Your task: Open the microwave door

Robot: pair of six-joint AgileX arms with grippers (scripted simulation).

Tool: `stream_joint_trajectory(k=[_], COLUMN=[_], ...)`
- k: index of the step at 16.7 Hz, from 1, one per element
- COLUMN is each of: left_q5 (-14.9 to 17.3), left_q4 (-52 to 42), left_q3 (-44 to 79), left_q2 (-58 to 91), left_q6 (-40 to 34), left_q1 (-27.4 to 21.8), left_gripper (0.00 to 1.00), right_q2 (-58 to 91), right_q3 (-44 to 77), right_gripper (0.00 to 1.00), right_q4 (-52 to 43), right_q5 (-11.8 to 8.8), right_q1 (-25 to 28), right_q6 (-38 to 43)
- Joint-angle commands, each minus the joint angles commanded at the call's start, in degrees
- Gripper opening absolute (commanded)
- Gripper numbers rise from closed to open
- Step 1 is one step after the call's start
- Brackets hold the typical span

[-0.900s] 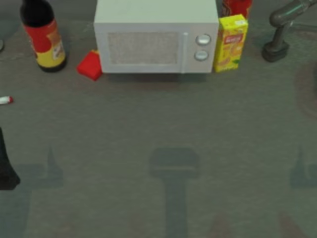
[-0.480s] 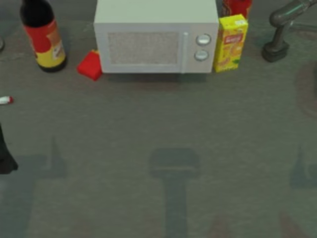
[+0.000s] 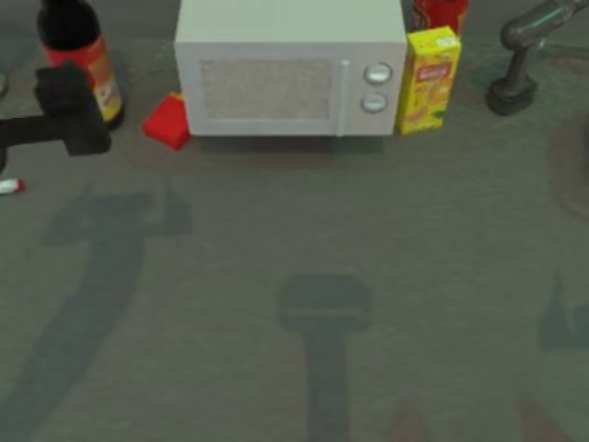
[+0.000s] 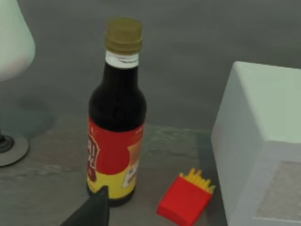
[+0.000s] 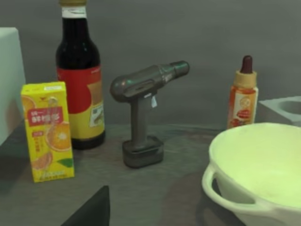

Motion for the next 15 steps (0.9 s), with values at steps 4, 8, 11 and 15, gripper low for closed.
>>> stream_joint_trajectory(k=[4, 8, 11, 15], left_q5=[-8.67, -16.32, -20.61, -23.43], left_q4=[-0.95, -1.87, -2.49, -2.97], left_q3=[17.17, 31.91, 39.88, 44.96], left_q2=[24.06, 45.34, 56.92, 63.99], left_q6=[-5.34, -9.96, -12.48, -14.09], left_q1=[-10.23, -18.91, -23.58, -26.56], left_gripper=[1.00, 1.00, 1.00, 1.00], right_q2=[0.00, 0.00, 0.00, 0.00], right_q3=[0.00, 0.00, 0.00, 0.00], right_gripper=[1.00, 1.00, 1.00, 1.00], right_q4=[0.00, 0.00, 0.00, 0.00], right_q5=[0.00, 0.00, 0.00, 0.00], right_q1=[0.00, 0.00, 0.00, 0.00], right_q6=[0.00, 0.00, 0.00, 0.00])
